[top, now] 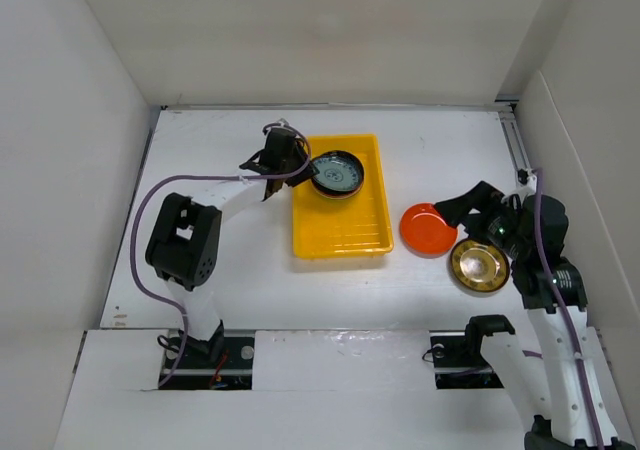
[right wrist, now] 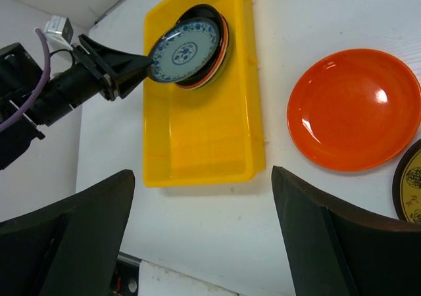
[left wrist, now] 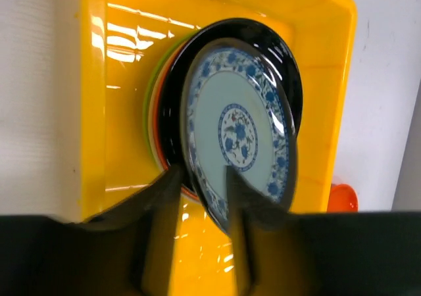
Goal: Place the plates into the plastic bin on the countertop
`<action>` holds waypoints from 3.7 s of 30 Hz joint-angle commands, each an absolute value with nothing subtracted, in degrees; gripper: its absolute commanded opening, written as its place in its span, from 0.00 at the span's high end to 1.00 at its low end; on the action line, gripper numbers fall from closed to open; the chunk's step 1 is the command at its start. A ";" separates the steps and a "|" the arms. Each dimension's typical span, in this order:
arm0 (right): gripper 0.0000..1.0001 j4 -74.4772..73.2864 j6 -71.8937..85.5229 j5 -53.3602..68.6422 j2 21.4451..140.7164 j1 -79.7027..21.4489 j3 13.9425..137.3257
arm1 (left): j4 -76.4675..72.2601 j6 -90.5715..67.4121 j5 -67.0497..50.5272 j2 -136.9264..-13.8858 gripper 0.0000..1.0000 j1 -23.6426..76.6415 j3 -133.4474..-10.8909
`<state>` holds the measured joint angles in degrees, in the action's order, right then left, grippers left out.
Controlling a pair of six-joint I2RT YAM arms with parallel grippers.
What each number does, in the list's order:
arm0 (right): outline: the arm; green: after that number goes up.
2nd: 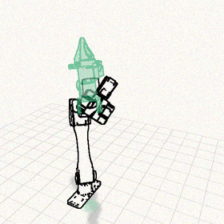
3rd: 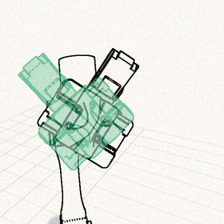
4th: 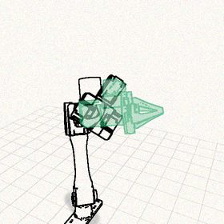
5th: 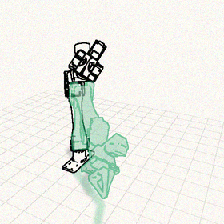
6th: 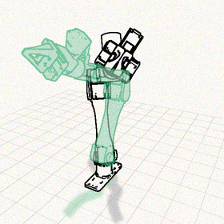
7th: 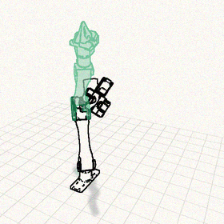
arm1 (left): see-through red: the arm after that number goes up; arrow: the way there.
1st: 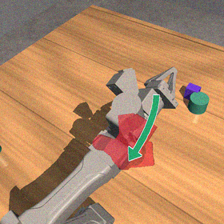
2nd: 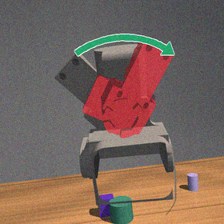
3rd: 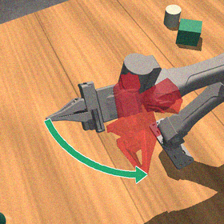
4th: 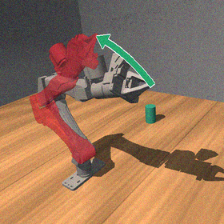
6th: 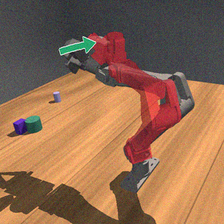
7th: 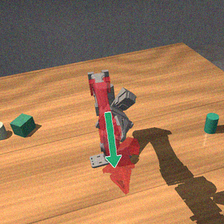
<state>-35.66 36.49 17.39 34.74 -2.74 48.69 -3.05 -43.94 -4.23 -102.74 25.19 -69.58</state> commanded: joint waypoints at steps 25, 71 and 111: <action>0.12 -31.74 58.26 6.33 32.08 0.62 28.23 | 5.27 -41.57 -2.38 -70.76 0.00 30.06 -61.09; 0.39 -6.42 71.55 -3.08 69.87 -6.50 29.70 | 8.17 -41.04 -2.90 -62.31 0.00 27.86 -61.70; 1.00 -8.17 67.23 4.22 85.36 -0.26 43.51 | 9.76 -40.52 2.72 -59.68 0.00 27.86 -61.17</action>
<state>-8.56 66.65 4.73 87.46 -0.91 41.67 10.59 -41.34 1.74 -61.41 28.01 -60.75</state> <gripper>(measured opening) 0.024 0.997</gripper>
